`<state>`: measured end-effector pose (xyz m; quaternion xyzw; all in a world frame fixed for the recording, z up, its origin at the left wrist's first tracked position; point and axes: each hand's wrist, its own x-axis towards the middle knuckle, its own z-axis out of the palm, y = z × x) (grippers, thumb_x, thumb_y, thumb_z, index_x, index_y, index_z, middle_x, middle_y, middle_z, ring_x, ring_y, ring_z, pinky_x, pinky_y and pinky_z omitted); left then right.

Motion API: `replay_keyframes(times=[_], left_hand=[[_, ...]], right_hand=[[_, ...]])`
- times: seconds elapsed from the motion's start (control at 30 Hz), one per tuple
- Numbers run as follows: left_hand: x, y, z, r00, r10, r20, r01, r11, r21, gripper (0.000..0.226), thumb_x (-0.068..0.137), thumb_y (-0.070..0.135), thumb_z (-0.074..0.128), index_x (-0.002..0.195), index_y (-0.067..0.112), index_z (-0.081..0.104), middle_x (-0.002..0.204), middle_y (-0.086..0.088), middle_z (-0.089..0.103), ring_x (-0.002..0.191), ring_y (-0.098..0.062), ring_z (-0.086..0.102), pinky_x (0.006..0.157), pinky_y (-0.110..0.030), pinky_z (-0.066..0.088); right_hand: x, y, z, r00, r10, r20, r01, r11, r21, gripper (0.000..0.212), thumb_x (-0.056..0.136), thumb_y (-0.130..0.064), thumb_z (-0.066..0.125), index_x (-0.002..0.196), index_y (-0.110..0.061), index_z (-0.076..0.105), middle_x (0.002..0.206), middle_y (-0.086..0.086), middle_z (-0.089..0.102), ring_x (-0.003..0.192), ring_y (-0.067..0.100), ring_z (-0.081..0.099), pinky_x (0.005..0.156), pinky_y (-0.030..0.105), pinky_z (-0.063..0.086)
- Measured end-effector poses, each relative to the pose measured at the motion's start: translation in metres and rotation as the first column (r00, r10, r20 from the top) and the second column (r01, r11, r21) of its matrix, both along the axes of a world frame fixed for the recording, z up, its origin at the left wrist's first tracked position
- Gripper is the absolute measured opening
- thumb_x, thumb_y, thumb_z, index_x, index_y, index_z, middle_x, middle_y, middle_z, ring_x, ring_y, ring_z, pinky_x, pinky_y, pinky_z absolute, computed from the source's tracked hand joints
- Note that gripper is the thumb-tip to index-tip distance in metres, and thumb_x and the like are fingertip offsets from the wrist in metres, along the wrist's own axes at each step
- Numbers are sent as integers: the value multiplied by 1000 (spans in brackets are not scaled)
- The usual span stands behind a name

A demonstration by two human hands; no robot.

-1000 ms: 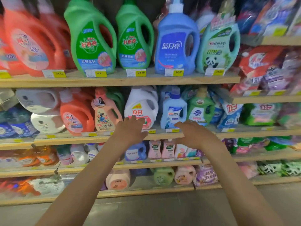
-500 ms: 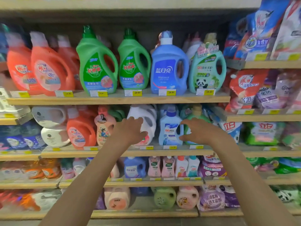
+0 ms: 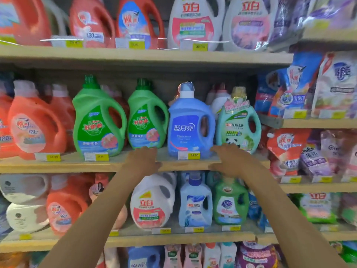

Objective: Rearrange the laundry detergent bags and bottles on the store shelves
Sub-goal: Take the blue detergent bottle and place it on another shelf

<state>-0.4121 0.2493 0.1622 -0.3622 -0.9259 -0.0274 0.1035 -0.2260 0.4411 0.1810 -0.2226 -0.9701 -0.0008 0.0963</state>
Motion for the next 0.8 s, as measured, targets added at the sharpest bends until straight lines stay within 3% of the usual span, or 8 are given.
replay_keyframes(times=[0.17, 0.3, 0.53, 0.7, 0.77, 0.8], left_hand=[[-34, 37, 12, 996, -14, -88, 27, 987, 159, 53, 96, 43, 54, 141, 18, 43, 137, -11, 53, 126, -35, 52, 93, -44, 46], [-56, 66, 13, 987, -59, -146, 101, 949, 298, 61, 95, 53, 55, 145, 22, 40, 128, -12, 57, 122, -37, 53, 90, -48, 49], [-91, 106, 7, 981, -108, -163, 168, 892, 420, 81, 93, 64, 49, 158, 28, 17, 137, -12, 51, 124, -38, 50, 97, -51, 46], [-116, 128, -7, 974, -227, -3, 192, 815, 546, 98, 86, 68, 59, 159, 31, 4, 147, -10, 47, 128, -38, 51, 104, -49, 43], [-123, 135, -12, 941, -327, 82, 216, 772, 597, 109, 84, 57, 71, 160, 28, -2, 153, -4, 43, 131, -28, 49, 108, -38, 39], [-125, 139, -15, 916, -383, 120, 235, 755, 612, 115, 83, 48, 77, 160, 25, -5, 155, 2, 39, 132, -15, 46, 109, -30, 36]], right_hand=[[-40, 33, 23, 995, -17, -95, 25, 996, 88, 61, 91, -43, 65, 143, -22, 43, 136, 14, 48, 126, 36, 44, 95, 43, 44], [-65, 58, 38, 983, -26, -184, 53, 988, 143, 50, 89, -39, 66, 132, -17, 50, 129, 14, 51, 120, 36, 46, 93, 46, 46], [-105, 94, 51, 939, 45, -342, 49, 964, 260, 69, 89, -38, 64, 149, -21, 35, 146, 11, 38, 134, 35, 36, 101, 45, 39], [-134, 120, 54, 913, 117, -390, -31, 975, 219, 81, 91, -45, 63, 156, -22, 21, 151, 13, 30, 137, 37, 34, 107, 47, 38], [-144, 127, 52, 908, 141, -396, -86, 985, 153, 88, 90, -48, 65, 157, -23, 14, 151, 14, 29, 136, 38, 36, 107, 47, 37], [-148, 130, 51, 904, 161, -397, -126, 986, 113, 92, 89, -50, 65, 157, -25, 10, 151, 14, 28, 136, 38, 36, 106, 47, 37]])
